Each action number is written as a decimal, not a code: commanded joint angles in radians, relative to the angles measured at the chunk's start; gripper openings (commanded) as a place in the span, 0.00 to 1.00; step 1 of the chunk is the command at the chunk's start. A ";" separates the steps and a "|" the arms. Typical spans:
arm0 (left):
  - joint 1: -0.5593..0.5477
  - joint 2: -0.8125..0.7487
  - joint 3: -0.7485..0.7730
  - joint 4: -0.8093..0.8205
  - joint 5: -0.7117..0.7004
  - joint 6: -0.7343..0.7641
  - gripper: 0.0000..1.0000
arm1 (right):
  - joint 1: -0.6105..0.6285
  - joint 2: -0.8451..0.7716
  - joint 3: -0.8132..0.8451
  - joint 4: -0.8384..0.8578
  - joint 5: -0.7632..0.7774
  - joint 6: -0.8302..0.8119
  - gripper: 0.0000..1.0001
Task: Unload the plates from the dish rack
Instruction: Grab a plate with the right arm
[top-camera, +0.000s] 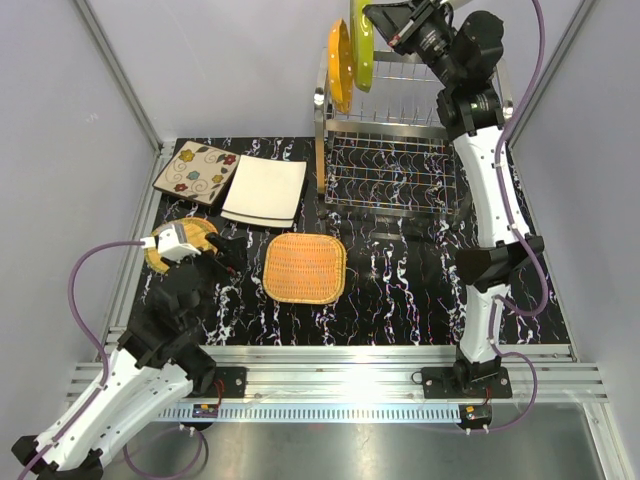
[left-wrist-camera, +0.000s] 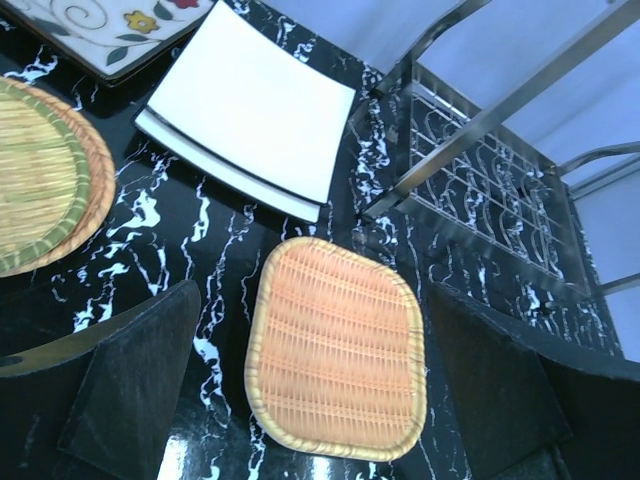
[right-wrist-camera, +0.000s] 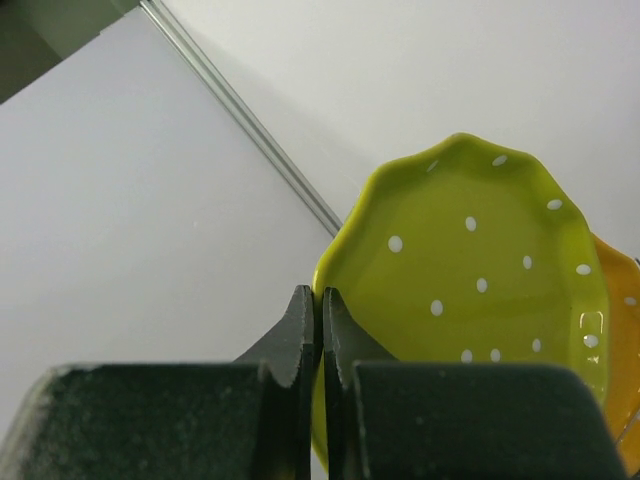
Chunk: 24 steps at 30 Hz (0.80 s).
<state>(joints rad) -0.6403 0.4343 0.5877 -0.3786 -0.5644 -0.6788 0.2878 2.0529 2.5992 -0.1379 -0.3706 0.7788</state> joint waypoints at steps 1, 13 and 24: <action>0.001 0.007 0.060 0.076 0.029 0.007 0.99 | -0.016 -0.123 0.076 0.210 -0.019 0.043 0.00; 0.001 0.049 0.158 0.104 0.069 -0.044 0.99 | -0.039 -0.227 -0.002 0.192 -0.070 0.128 0.00; 0.001 0.152 0.302 0.148 0.153 -0.157 0.99 | -0.045 -0.379 -0.197 0.169 -0.148 0.253 0.00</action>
<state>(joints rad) -0.6403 0.5617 0.8276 -0.3038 -0.4572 -0.7876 0.2478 1.7760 2.4279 -0.1246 -0.4911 0.9649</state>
